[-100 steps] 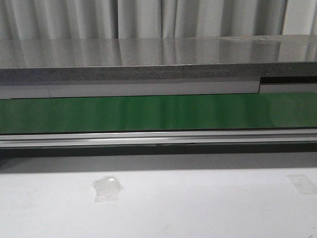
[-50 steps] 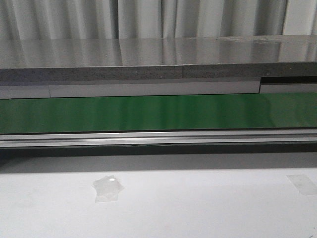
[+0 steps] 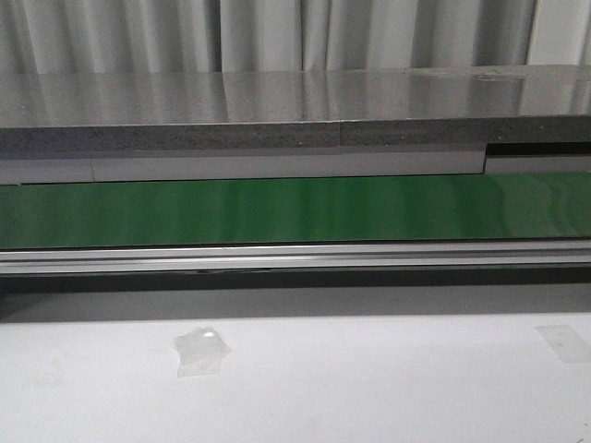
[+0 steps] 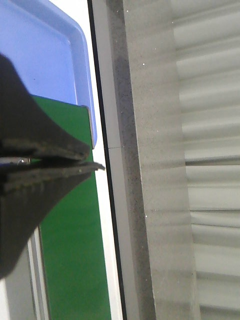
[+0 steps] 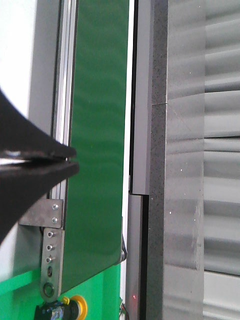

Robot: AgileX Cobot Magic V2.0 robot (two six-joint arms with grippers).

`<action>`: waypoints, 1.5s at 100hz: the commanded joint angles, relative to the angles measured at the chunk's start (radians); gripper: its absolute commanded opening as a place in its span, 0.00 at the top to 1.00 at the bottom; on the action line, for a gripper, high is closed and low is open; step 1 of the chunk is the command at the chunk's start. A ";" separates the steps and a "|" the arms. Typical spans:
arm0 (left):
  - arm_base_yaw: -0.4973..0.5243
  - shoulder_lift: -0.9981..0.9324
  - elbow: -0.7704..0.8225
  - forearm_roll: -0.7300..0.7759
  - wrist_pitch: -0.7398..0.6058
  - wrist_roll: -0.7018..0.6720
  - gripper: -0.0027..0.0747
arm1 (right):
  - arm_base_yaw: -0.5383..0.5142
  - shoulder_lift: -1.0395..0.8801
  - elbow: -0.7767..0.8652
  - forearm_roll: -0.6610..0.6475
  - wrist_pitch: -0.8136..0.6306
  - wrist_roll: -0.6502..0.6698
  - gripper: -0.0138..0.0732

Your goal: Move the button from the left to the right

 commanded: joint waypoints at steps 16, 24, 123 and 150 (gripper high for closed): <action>0.030 -0.072 0.059 0.000 -0.115 -0.020 0.99 | 0.001 -0.017 -0.016 -0.011 -0.086 -0.005 0.92; 0.061 -0.094 0.079 0.000 -0.124 -0.042 0.99 | 0.001 -0.017 -0.016 -0.011 -0.086 -0.005 0.92; 0.125 -0.127 0.155 -0.005 -0.214 -0.045 0.99 | 0.001 -0.017 -0.016 -0.011 -0.086 -0.005 0.92; 0.125 -0.127 0.155 -0.005 -0.214 -0.045 0.99 | 0.001 -0.017 -0.016 -0.011 -0.086 -0.005 0.92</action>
